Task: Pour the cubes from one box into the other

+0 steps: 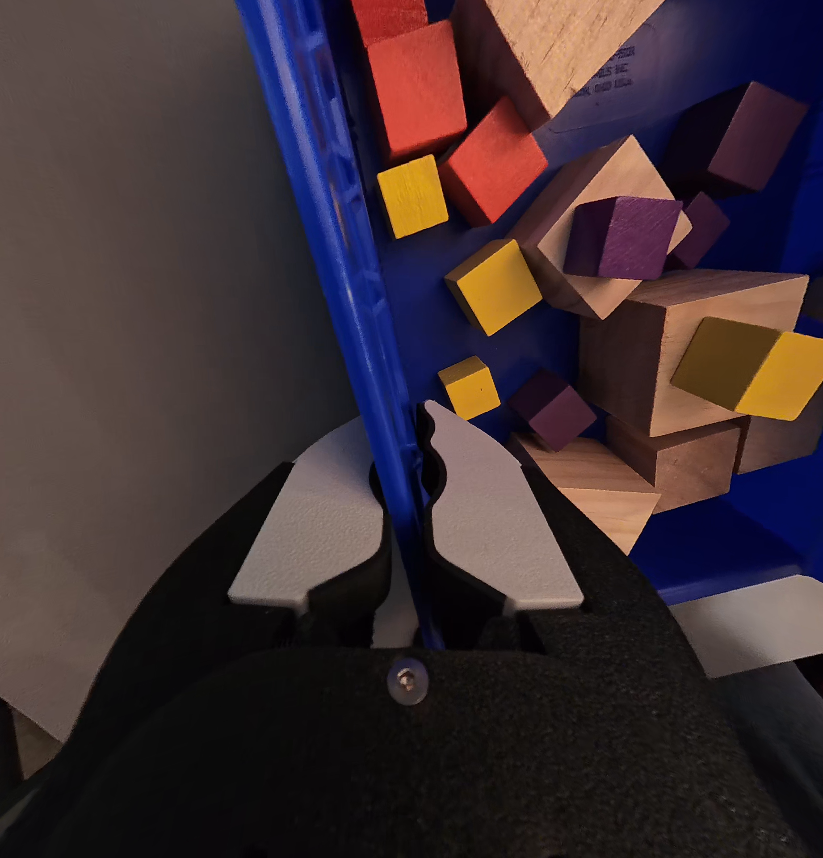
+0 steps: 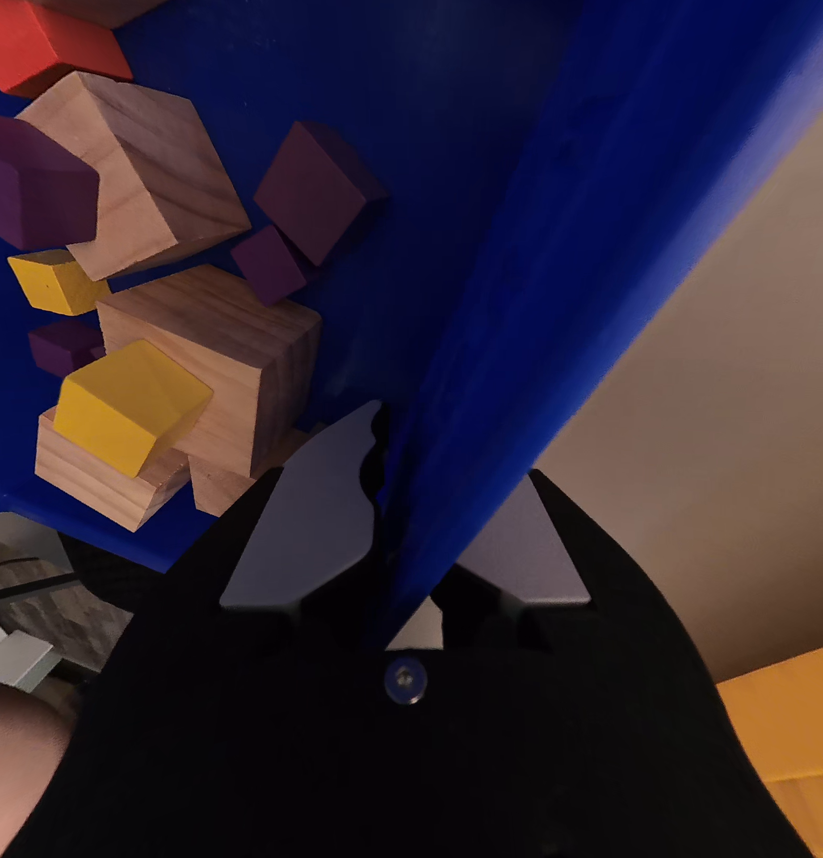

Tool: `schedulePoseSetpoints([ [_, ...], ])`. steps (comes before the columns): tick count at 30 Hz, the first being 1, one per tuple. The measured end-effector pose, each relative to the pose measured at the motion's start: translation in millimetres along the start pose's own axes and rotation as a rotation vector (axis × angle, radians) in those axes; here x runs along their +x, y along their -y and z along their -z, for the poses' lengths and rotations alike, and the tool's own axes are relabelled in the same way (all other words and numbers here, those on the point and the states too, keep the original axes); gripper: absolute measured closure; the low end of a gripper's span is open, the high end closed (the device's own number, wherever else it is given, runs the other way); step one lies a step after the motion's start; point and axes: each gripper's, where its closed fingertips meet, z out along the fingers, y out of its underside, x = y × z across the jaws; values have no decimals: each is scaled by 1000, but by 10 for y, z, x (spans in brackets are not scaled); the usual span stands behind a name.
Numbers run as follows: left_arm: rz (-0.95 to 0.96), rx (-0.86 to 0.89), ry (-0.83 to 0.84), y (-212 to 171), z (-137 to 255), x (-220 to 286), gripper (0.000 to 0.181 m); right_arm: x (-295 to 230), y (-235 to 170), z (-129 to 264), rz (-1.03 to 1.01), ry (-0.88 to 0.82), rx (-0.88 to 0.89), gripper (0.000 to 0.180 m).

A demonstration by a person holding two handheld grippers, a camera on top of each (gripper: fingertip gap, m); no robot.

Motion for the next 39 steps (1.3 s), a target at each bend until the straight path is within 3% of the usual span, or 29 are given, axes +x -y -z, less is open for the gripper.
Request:
schedulePoseSetpoints([
  [18,-18,47,103,-21,324,477,173,306,-239,280,-14,17,71,174],
  [29,-114,106,85,322,848,1380,173,953,-565,1122,-77,-8,146,174],
  [39,-238,140,42,372,865,2272,172,1620,-1148,1481,-164,-75,191,174],
])
